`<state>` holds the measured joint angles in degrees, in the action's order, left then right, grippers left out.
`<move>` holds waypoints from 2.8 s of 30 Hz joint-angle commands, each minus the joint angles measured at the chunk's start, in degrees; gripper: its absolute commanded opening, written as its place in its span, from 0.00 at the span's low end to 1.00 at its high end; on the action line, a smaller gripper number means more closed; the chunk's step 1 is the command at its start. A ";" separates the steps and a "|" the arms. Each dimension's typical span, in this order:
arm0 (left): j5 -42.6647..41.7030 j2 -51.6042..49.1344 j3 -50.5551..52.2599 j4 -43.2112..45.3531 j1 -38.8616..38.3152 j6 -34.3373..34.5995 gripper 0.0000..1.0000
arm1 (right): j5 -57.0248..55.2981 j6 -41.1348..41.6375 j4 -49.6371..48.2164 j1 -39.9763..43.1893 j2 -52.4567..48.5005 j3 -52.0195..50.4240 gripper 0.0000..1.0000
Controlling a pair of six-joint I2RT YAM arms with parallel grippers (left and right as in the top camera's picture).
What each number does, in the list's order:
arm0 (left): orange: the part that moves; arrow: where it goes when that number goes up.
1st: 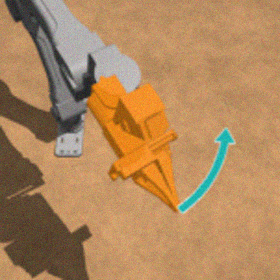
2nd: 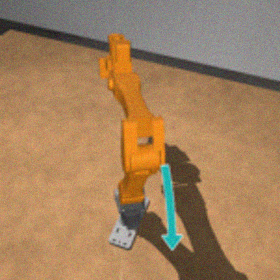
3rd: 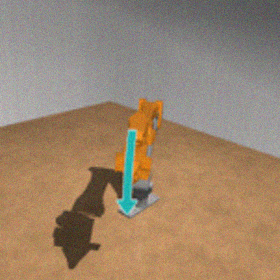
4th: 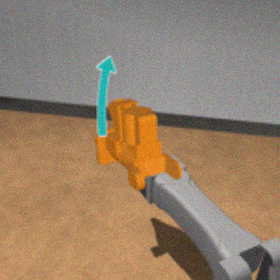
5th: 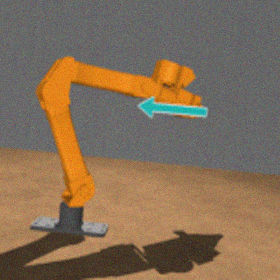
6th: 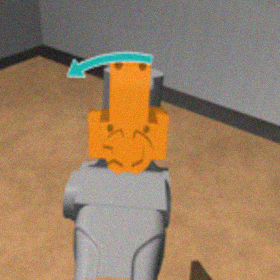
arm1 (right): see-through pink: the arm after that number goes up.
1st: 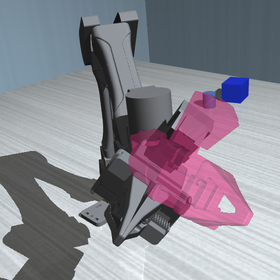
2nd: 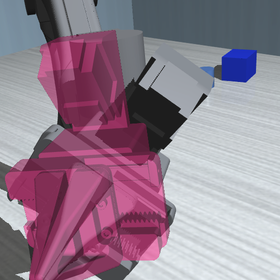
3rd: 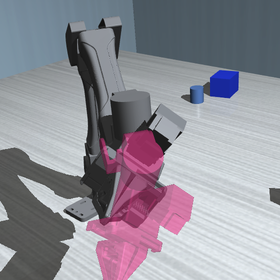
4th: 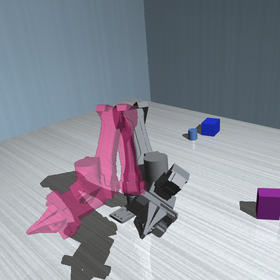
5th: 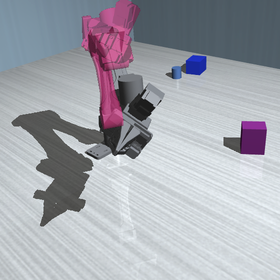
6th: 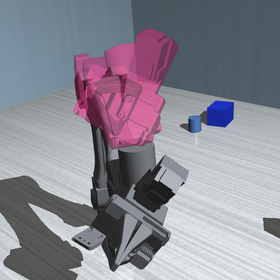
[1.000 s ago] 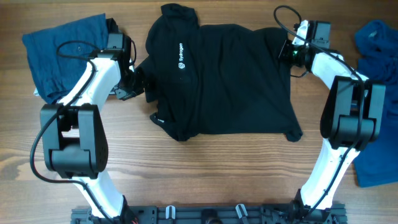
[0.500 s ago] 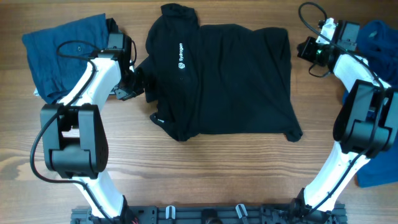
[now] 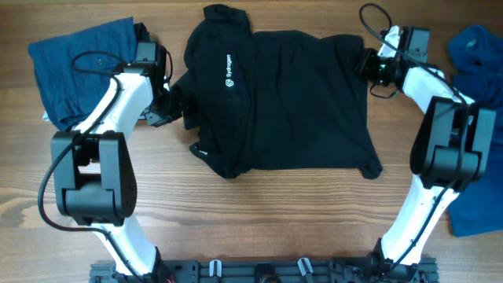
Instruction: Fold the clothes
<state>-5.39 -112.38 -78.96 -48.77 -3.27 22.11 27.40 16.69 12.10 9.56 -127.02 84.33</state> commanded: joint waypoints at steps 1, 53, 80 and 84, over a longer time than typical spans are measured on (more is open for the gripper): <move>0.98 0.83 0.33 -0.28 -0.26 -0.92 0.06 | 0.02 0.35 -0.96 -0.24 -2.01 -0.59 0.40; 1.88 0.83 0.33 -0.28 -0.26 -0.92 0.08 | 11.87 0.04 -9.18 7.10 -0.26 -0.57 0.34; 1.86 0.83 0.33 -0.74 -0.26 -0.90 0.09 | 9.97 -3.21 -4.22 4.94 -1.01 -0.57 0.39; 1.86 0.83 0.33 -0.09 -0.26 -0.92 0.09 | 9.75 -3.37 -2.95 4.55 -1.03 -0.59 0.39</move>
<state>-4.29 -112.38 -78.96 -49.32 -3.27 22.11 35.20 14.66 9.06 14.90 -128.62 84.33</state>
